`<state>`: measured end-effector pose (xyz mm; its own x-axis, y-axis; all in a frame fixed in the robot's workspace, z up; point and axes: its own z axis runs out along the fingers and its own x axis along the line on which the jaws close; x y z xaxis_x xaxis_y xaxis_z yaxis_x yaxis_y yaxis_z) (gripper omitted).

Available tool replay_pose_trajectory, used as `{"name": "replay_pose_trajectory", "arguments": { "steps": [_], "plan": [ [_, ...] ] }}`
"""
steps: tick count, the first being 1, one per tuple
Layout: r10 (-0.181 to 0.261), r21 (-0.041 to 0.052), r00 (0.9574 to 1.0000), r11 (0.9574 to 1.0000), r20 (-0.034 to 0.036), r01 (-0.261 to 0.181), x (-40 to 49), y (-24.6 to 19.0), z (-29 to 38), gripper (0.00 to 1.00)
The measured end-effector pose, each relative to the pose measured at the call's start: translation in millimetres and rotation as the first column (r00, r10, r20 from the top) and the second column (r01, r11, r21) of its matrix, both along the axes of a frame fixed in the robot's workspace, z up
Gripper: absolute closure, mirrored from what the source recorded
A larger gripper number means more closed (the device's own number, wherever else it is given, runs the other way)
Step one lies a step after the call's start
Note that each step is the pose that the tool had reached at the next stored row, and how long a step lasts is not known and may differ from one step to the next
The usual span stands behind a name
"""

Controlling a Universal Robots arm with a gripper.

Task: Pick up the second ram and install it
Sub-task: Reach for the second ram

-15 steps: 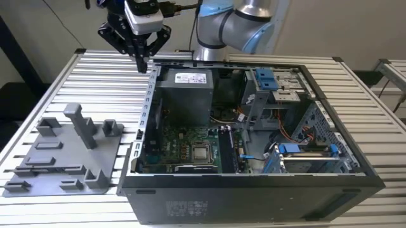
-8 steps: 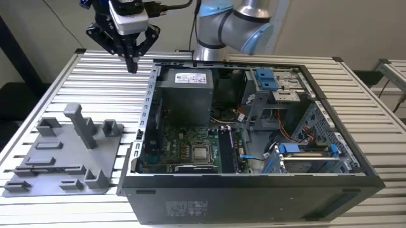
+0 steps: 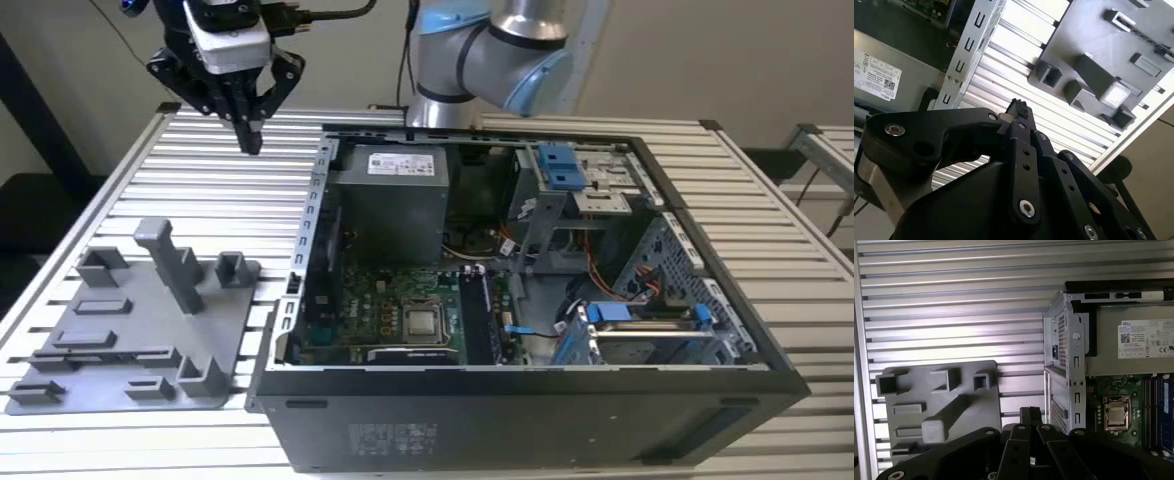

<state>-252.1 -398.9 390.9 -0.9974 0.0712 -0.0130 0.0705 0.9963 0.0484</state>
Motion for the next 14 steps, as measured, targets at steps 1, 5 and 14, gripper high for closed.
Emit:
{"name": "replay_pose_trajectory", "arguments": {
  "steps": [1, 5, 14],
  "plan": [
    [0.0, -0.0001, 1.0, 1.0, 0.0, 0.0, -3.4, 0.0, 0.0, 0.89],
    [0.0, -0.0001, 1.0, 1.0, -0.0006, 0.0, -16.5, 0.0, -0.1, 0.89],
    [0.0, -0.0001, 1.0, 1.0, -0.0037, 0.0, -44.7, 0.0, -0.1, 0.89]
  ]
}}
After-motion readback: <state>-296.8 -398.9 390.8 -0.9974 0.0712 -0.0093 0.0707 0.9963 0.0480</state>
